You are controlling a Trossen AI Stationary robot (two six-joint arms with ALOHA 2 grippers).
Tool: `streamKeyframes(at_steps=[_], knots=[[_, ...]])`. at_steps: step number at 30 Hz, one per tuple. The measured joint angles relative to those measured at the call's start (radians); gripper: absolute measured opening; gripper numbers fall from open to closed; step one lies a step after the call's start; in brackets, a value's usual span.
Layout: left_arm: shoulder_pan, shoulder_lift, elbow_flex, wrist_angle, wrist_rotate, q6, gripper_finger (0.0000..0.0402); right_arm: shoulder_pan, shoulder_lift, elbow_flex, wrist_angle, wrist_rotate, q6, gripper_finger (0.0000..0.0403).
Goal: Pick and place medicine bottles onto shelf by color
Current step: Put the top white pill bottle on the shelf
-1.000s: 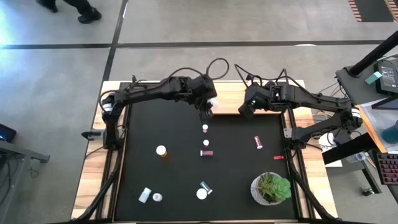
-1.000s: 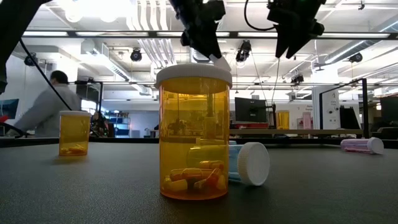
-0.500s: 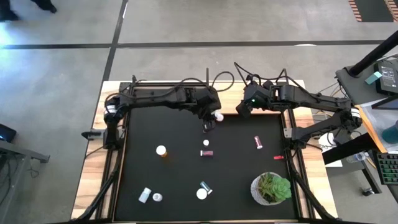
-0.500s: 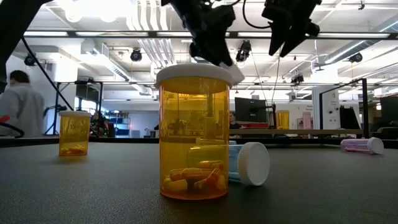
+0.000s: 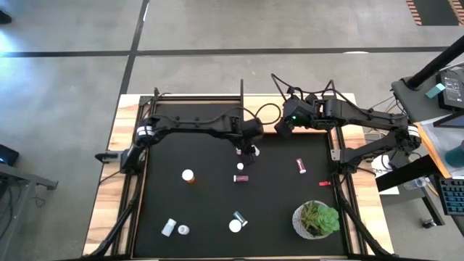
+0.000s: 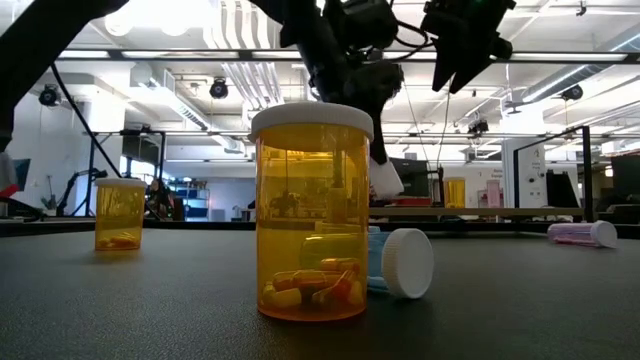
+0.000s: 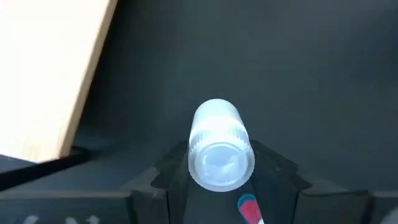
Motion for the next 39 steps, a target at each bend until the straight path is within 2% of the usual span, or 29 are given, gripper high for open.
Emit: streamKeyframes(at_steps=[7,35,39], knots=[[-0.004,0.051,-0.005,-0.01,0.004,-0.049,0.0125,0.0,0.0,0.0,-0.001,0.0,-0.036,0.0244],[-0.019,0.048,-0.068,-0.042,0.007,-0.048,0.0125,0.0,0.0,0.0,0.0,0.0,-0.058,0.0244],[-0.019,0.048,-0.069,-0.032,0.006,-0.048,0.0138,0.0,0.0,0.0,0.0,0.0,-0.062,0.0244]])
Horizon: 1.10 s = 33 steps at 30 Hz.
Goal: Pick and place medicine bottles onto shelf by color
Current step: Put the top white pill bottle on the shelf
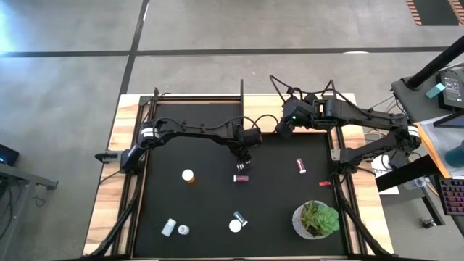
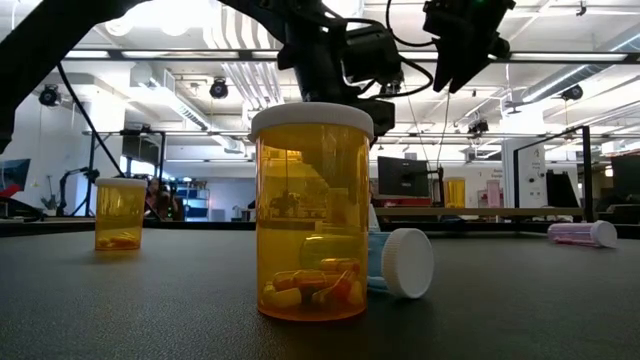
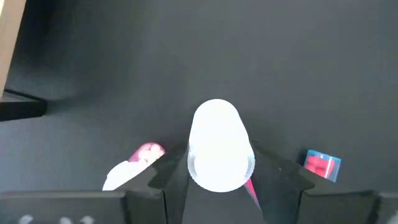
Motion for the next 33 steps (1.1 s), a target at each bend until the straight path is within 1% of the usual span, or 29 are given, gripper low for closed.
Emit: streamKeyframes(at_steps=[8,14,17,22,26,28,31,33], knots=[[-0.001,0.001,-0.001,0.015,-0.004,0.0,0.0182,0.0,0.0,0.0,0.0,0.0,0.0,0.0244],[-0.001,0.001,0.017,0.023,-0.003,0.0,0.0188,0.0,0.0,0.0,0.0,0.0,0.0,0.0244],[-0.001,-0.021,0.021,0.011,-0.003,0.0,0.0189,0.0,0.0,0.0,0.0,0.0,0.003,0.0244],[0.002,-0.105,0.019,-0.036,0.004,-0.001,0.0189,0.0,0.0,0.0,0.008,0.0,0.004,0.0244],[0.002,-0.203,0.008,-0.077,0.01,-0.026,0.0189,0.0,0.0,0.0,0.072,-0.002,0.019,0.0244],[0.002,-0.257,0.003,-0.089,0.005,-0.027,0.0189,0.0,0.004,0.0,0.104,-0.032,0.019,0.0244],[0.002,-0.349,-0.02,-0.113,-0.034,-0.052,0.0189,0.003,0.023,-0.005,0.127,-0.11,-0.008,0.0244],[0.002,-0.414,-0.049,-0.133,-0.044,-0.061,0.0189,0.017,0.038,-0.021,0.167,-0.145,-0.05,0.0244]])
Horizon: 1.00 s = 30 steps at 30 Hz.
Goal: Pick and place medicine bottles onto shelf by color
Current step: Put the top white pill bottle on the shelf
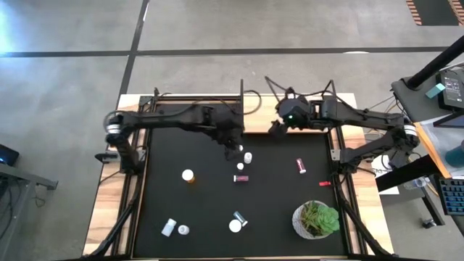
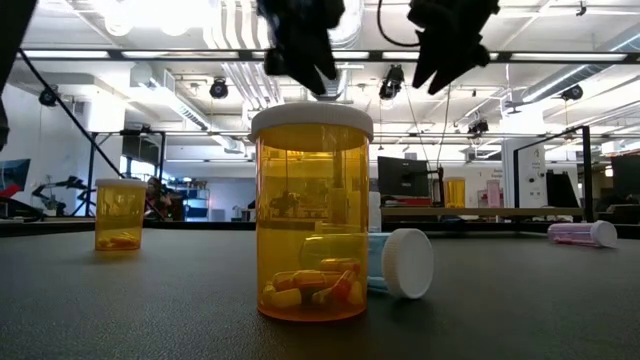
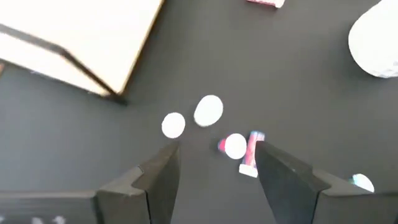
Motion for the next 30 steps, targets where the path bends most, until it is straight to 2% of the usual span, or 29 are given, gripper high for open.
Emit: streamKeyframes(at_steps=[6,9,13,16,23,30], knots=[[0.0,-0.244,-0.181,-0.031,-0.054,-0.112,0.0189,0.056,0.015,-0.123,0.206,-0.071,-0.145,0.0244],[-0.003,-0.374,-0.299,-0.014,-0.089,-0.201,0.0189,0.067,0.013,-0.208,0.321,-0.188,-0.214,0.0244],[-0.007,-0.526,-0.447,0.048,-0.173,-0.333,0.0189,0.079,0.007,-0.337,0.598,-0.391,-0.335,0.0244],[-0.006,-0.619,-0.548,0.128,-0.205,-0.397,0.0189,0.077,0.013,-0.433,0.79,-0.481,-0.384,0.0244],[-0.006,-0.769,-0.726,0.387,-0.215,-0.435,0.019,0.074,0.07,-0.58,1.025,-0.477,-0.345,0.0244],[-0.006,-0.833,-0.796,0.511,-0.232,-0.405,0.019,0.074,0.216,-0.576,1.119,-0.385,-0.312,0.0244]])
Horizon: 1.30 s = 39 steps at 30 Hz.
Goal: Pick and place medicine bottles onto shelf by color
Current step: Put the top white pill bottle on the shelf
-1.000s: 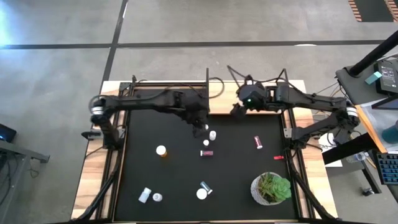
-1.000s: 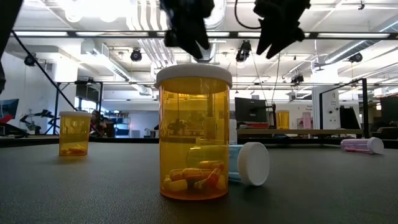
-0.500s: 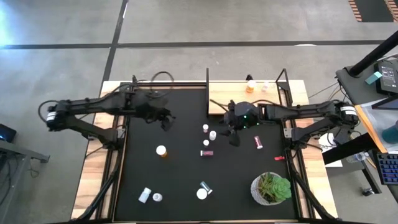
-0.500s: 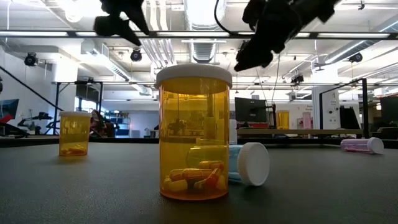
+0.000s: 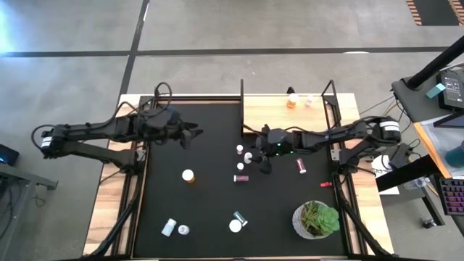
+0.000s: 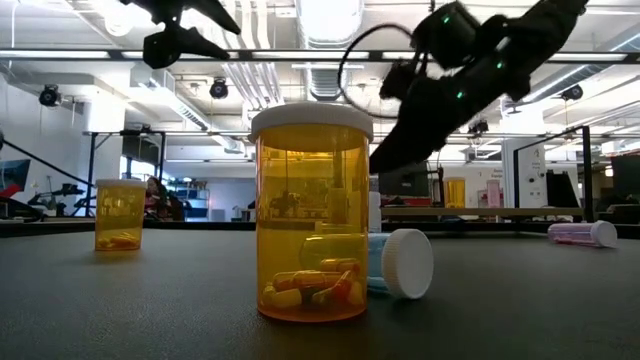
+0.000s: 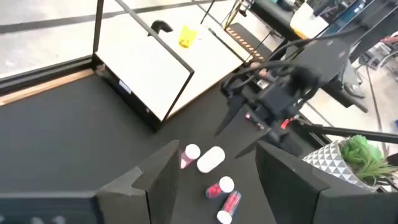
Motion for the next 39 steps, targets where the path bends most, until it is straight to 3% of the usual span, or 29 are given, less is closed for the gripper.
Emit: streamKeyframes(at_steps=[10,19,29,34,39], knots=[[0.0,-0.046,0.0,-0.007,0.0,0.027,0.019,0.0,0.097,0.025,0.02,0.006,0.011,0.0244],[0.0,-0.062,0.0,-0.006,-0.005,0.03,0.019,0.0,0.147,0.025,0.038,0.006,0.139,0.0242],[0.0,-0.055,0.0,-0.005,-0.024,0.029,0.019,0.002,0.151,0.024,0.037,0.006,0.14,0.0149],[0.0,-0.052,0.0,-0.005,-0.025,0.028,0.019,0.002,0.109,0.034,-0.05,-0.005,0.174,0.0123],[0.001,-0.05,0.0,-0.003,-0.026,0.025,0.019,-0.008,-0.031,0.067,-0.23,0.012,0.129,0.014]])
